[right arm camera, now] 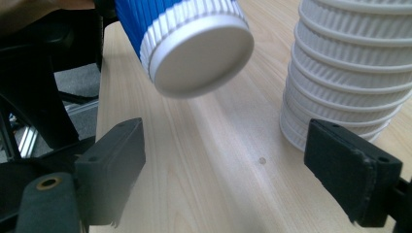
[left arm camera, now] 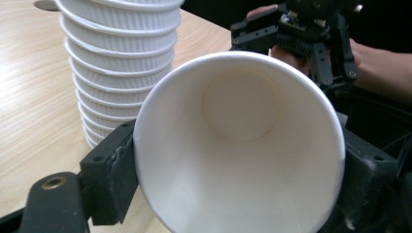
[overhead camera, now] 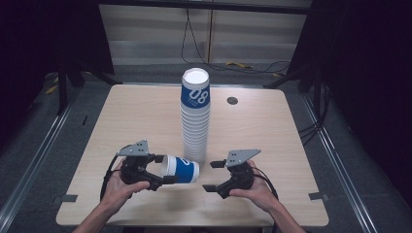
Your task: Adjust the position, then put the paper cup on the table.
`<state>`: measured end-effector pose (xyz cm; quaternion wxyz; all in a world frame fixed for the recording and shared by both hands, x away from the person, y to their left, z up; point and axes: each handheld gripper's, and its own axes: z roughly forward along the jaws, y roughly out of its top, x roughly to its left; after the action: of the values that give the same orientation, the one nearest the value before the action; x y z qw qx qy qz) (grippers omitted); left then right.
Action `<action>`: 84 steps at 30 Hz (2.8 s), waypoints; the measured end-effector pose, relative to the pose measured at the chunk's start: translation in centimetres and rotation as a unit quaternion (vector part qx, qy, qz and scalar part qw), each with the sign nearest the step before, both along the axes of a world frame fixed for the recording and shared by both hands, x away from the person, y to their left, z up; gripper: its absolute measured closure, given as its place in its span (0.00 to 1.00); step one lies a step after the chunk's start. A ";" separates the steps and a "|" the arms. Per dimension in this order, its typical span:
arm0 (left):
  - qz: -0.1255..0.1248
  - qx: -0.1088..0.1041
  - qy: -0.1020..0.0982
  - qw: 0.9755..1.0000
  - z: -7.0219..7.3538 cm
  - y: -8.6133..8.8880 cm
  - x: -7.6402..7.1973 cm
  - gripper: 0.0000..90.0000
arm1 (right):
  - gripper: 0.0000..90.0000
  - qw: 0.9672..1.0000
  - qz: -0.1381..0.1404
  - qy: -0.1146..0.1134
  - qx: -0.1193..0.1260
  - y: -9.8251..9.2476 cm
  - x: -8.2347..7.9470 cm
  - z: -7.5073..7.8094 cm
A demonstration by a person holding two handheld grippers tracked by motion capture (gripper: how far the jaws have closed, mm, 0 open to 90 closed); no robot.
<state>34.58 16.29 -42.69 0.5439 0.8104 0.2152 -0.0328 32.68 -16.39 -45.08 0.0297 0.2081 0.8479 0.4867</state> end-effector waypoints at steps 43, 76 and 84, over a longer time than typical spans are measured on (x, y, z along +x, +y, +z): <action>0.097 0.184 -0.014 0.978 1.9 3.7 3.6 0.19 | 0.16 0.993 -0.111 -0.023 0.003 -3.7 -0.3 0.4; 0.125 0.335 0.015 0.934 2.6 2.0 8.5 0.18 | 0.18 0.995 -0.101 -0.017 -0.007 -3.5 -0.4 0.0; 0.113 0.373 0.020 0.921 2.3 0.9 9.3 0.18 | 0.18 0.994 -0.105 -0.013 -0.010 -3.8 -0.5 0.0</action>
<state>43.85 17.17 -40.34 0.1974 0.9241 0.3129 0.0953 32.18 -20.23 -45.09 0.0936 0.2890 0.8257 0.4754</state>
